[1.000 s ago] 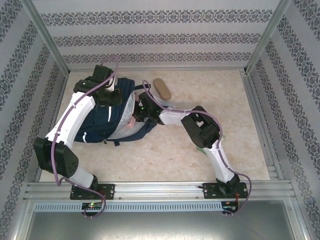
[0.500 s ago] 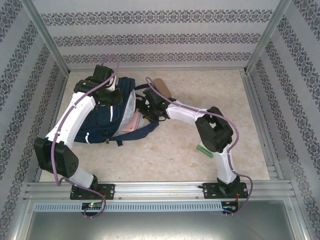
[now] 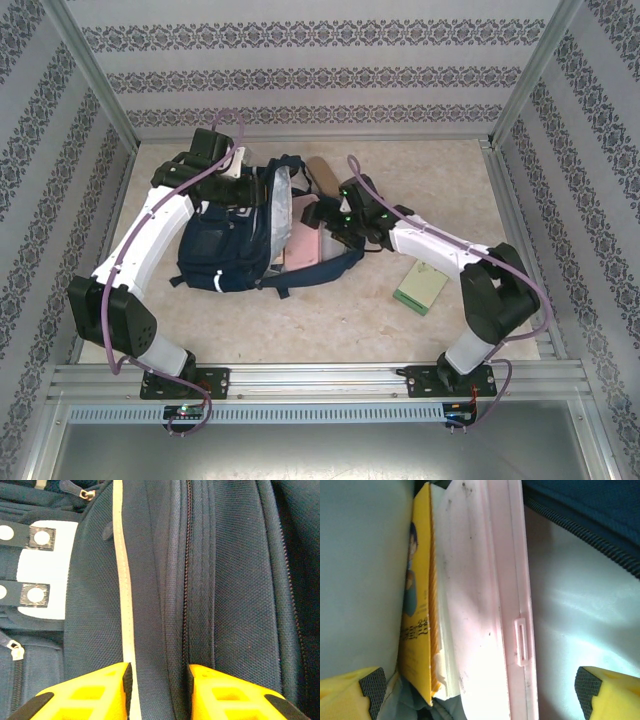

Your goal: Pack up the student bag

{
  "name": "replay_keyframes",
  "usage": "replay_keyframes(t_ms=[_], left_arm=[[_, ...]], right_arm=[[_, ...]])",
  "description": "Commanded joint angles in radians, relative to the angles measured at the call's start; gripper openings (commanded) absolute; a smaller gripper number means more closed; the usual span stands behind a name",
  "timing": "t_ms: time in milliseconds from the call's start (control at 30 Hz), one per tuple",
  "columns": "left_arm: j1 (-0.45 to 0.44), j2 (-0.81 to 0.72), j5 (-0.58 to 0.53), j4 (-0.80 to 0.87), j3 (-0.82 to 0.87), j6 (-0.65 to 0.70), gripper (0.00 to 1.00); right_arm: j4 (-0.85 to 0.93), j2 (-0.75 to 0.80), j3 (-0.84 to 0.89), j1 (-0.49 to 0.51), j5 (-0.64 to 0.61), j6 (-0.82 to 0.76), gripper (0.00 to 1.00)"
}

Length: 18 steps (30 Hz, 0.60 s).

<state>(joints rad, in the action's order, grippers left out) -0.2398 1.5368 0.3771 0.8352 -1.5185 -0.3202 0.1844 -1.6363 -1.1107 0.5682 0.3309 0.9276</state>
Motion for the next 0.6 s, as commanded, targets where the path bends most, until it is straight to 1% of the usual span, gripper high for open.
replay_keyframes(t_ms=[0,67,200,267,333,400,467,567], left_arm=[[0.015,0.006,-0.082,-0.013,0.027,-0.012,0.35],[0.012,0.007,-0.078,-0.018,0.033,-0.013,0.35],[0.007,-0.002,-0.083,-0.016,0.045,-0.014,0.32],[0.005,-0.016,-0.084,-0.019,0.063,-0.013,0.30],[0.002,-0.029,-0.099,-0.014,0.081,-0.009,0.29],[0.002,-0.047,-0.131,-0.005,0.097,-0.005,0.28],[0.003,-0.064,-0.165,0.005,0.112,0.005,0.28],[0.002,-0.081,-0.262,0.035,0.118,0.019,0.26]], right_arm=[[-0.049,0.058,0.043,-0.015,-0.009,-0.006,0.98],[-0.069,0.035,0.034,-0.013,0.021,0.010,0.98],[-0.121,-0.038,-0.018,0.005,0.055,0.030,0.98],[-0.178,-0.076,-0.044,0.010,0.085,0.063,0.98],[-0.271,-0.120,-0.068,0.016,0.114,0.112,0.98],[-0.322,-0.165,-0.106,0.020,0.132,0.152,0.98],[-0.336,-0.190,-0.142,0.028,0.126,0.168,0.98],[-0.252,-0.177,-0.182,0.035,0.074,0.128,0.98]])
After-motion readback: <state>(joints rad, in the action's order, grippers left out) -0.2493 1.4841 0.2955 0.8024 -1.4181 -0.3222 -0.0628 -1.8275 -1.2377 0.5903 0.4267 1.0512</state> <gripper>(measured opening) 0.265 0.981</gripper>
